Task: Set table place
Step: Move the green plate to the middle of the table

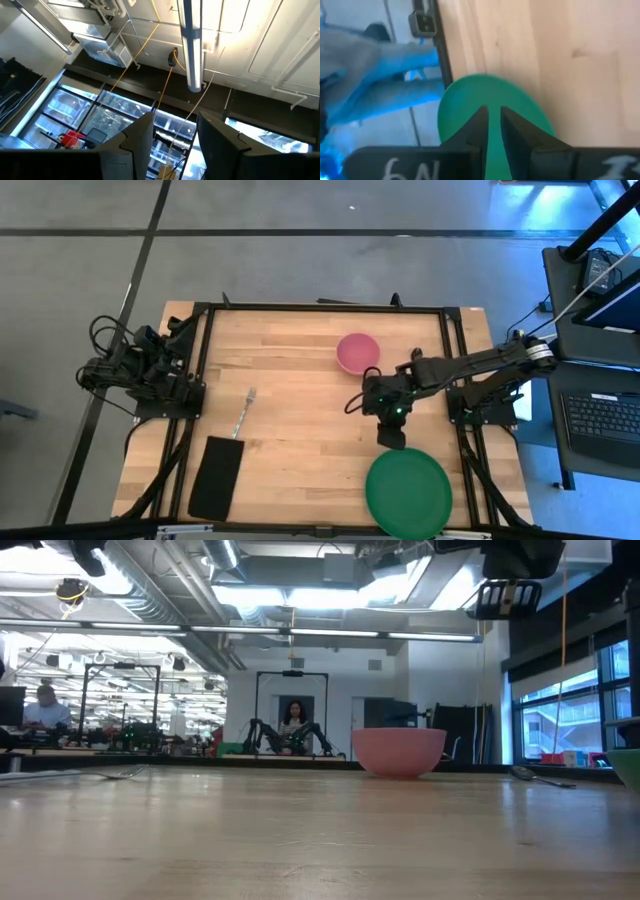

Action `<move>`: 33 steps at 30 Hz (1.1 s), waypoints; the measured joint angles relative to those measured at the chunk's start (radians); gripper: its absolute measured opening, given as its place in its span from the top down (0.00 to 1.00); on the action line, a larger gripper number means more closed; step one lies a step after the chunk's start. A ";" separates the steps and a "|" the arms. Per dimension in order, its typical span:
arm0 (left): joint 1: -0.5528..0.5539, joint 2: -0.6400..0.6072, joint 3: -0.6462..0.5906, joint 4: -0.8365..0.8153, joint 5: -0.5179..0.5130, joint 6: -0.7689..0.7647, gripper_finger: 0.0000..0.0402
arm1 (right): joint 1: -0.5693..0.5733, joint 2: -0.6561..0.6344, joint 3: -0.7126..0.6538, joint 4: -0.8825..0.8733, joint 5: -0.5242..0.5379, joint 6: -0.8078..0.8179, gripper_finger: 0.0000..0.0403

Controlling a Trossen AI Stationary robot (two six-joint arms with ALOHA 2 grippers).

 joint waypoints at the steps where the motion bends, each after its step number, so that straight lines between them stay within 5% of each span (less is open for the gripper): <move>1: 0.000 0.000 0.000 -0.001 0.000 0.000 0.63 | 0.000 -0.006 0.000 -0.001 0.005 0.003 0.87; 15: 0.000 0.000 0.000 0.000 -0.001 0.000 0.63 | 0.001 -0.032 0.000 -0.058 0.124 -0.073 0.86; 25: 0.000 0.000 0.000 -0.001 -0.001 0.000 0.63 | 0.075 -0.028 0.001 -0.123 0.179 -0.192 0.62; 33: 0.000 0.000 -0.001 -0.001 -0.001 0.000 0.64 | 0.190 -0.026 -0.096 -0.249 0.291 -0.203 0.62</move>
